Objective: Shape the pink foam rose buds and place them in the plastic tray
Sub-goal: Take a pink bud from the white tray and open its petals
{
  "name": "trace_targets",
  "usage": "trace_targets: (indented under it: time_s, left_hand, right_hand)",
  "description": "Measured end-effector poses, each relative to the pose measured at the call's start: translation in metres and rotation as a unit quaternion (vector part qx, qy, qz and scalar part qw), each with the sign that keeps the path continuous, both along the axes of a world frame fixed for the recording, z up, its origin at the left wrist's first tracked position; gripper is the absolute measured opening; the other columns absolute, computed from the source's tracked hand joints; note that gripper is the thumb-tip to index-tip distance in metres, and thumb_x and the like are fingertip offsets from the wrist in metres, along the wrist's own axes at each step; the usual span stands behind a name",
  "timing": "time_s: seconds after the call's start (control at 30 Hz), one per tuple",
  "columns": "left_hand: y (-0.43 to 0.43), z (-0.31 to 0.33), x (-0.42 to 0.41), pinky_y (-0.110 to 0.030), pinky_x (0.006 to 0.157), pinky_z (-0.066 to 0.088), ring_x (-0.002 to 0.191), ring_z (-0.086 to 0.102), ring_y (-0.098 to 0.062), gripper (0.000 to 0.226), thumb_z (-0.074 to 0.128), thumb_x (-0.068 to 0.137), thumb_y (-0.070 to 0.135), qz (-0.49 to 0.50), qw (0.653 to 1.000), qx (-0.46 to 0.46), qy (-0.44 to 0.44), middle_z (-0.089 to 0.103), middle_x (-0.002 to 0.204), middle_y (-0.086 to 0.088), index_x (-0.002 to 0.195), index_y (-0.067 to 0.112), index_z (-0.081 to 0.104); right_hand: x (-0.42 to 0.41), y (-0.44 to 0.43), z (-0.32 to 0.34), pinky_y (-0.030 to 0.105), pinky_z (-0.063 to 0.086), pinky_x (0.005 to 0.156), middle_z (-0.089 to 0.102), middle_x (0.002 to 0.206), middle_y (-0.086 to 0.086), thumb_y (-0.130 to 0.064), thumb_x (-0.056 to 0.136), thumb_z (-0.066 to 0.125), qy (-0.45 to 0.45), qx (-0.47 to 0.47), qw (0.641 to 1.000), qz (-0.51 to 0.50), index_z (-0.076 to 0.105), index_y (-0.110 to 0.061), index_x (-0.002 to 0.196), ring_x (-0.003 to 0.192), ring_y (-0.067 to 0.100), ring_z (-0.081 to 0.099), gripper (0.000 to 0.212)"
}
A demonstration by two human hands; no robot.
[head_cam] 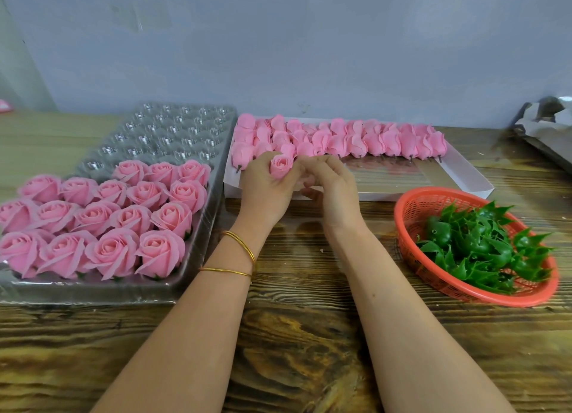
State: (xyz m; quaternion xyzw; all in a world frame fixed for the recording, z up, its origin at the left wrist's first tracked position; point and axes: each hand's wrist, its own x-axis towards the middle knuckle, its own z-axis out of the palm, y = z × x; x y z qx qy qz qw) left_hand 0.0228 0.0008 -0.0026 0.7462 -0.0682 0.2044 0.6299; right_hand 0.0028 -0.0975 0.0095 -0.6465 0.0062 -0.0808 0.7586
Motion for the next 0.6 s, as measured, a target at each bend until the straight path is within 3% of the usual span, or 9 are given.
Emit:
trace_targets:
  time_s: [0.1, 0.17, 0.23, 0.6]
  left_hand:
    - [-0.0022, -0.0008, -0.0027, -0.031, 0.057, 0.045, 0.061, 0.054, -0.012, 0.025, 0.068, 0.088, 0.018, -0.026, 0.999, 0.030, -0.003, 0.063, 0.067, -0.013, 0.076, -0.004, 0.065]
    - [-0.0039, -0.0004, -0.0053, -0.012, 0.054, 0.045, 0.062, 0.059, 0.006, 0.010, 0.067, 0.089, 0.016, -0.052, 0.998, 0.025, 0.000, 0.067, 0.068, 0.001, 0.083, 0.009, 0.071]
    - [-0.0042, -0.0006, -0.0055, -0.004, 0.055, 0.042, 0.062, 0.059, 0.013, 0.012, 0.068, 0.088, 0.015, -0.055, 0.998, 0.024, -0.006, 0.063, 0.065, 0.014, 0.078, 0.022, 0.068]
    - [-0.0035, -0.0075, -0.0007, -0.001, 0.053, 0.037, 0.055, 0.052, 0.016, 0.045, 0.068, 0.088, 0.011, -0.058, 0.997, 0.031, -0.040, 0.056, 0.050, 0.030, 0.057, 0.038, 0.051]
  right_hand:
    - [-0.0013, 0.0020, -0.0008, 0.049, 0.051, 0.090, 0.061, 0.081, 0.006, -0.026, 0.084, 0.069, -0.024, -0.016, 1.000, 0.007, 0.061, -0.010, 0.084, 0.082, 0.020, 0.057, 0.018]
    - [-0.0020, 0.0032, -0.0014, 0.050, 0.051, 0.091, 0.062, 0.085, 0.012, -0.022, 0.087, 0.071, -0.029, -0.033, 0.999, 0.005, 0.062, 0.000, 0.091, 0.083, 0.021, 0.058, 0.024]
    - [-0.0018, 0.0037, -0.0018, 0.049, 0.052, 0.089, 0.062, 0.084, 0.014, -0.015, 0.087, 0.072, -0.027, -0.041, 0.999, -0.001, 0.062, 0.006, 0.095, 0.082, 0.021, 0.058, 0.025]
    - [-0.0045, 0.0028, 0.0012, 0.047, 0.054, 0.084, 0.064, 0.086, 0.016, -0.010, 0.085, 0.073, -0.021, -0.053, 0.998, 0.001, 0.061, 0.007, 0.099, 0.083, 0.020, 0.061, 0.025]
